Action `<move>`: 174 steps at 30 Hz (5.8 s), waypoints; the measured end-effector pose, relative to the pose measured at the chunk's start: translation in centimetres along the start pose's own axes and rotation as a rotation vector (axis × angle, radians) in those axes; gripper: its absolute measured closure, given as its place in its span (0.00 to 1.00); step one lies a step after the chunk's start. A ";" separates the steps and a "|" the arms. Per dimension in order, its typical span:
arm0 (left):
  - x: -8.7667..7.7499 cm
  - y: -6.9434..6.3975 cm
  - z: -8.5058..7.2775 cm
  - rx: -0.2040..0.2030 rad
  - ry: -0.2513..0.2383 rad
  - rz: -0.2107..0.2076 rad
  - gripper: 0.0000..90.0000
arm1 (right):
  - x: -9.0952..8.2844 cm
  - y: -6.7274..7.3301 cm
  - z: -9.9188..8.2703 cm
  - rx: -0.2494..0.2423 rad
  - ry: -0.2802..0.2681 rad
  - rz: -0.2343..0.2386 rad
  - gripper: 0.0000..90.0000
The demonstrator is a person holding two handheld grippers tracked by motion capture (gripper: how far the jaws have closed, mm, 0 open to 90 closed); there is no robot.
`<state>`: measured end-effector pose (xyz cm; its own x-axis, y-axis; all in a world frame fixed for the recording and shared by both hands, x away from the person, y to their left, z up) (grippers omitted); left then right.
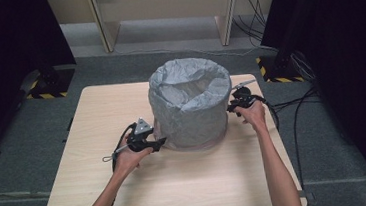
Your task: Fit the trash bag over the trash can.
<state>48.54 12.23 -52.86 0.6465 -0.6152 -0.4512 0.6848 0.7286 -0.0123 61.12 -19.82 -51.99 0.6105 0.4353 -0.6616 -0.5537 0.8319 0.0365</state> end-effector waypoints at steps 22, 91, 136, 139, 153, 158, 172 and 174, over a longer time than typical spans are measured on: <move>-6.6 3.3 -6.4 -0.079 0.116 0.093 0.19 | -4.8 -0.3 3.3 0.015 -0.050 -0.014 0.50; -7.9 5.3 -9.2 -0.101 0.122 0.157 0.16 | -11.3 13.8 20.2 -0.145 -0.292 0.088 0.25; -8.0 5.2 -9.3 -0.094 0.122 0.148 0.16 | -2.0 16.7 14.2 -0.279 0.172 0.105 0.27; -8.0 5.2 -9.3 -0.094 0.122 0.148 0.16 | -3.5 16.9 15.3 -0.257 0.081 0.132 0.27; -8.0 5.2 -9.3 -0.093 0.121 0.148 0.16 | -7.5 18.1 18.0 -0.219 -0.101 0.224 0.26; -8.0 5.2 -9.3 -0.093 0.122 0.148 0.16 | -8.4 17.4 18.6 -0.170 -0.095 0.131 0.26; -8.0 5.2 -9.3 -0.093 0.122 0.147 0.16 | -9.9 17.2 19.8 -0.081 -0.187 0.120 0.27; -8.0 5.2 -9.3 -0.092 0.122 0.147 0.16 | -10.0 17.4 20.1 -0.073 -0.211 0.121 0.26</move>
<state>43.84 23.71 -57.58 0.6876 -0.4634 -0.5590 0.5488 0.8357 -0.0177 56.76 -2.74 -29.72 0.6376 0.5991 -0.4843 -0.6647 0.7456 0.0473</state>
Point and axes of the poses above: each handheld gripper's, and its own axes: x roughly forward along the jaws, z roughly out of its top, y roughly to its left, the point moved 8 cm from there along x, roughly forward along the jaws, and after that the axes turned 8 degrees about -y, right-handed, at the moved point
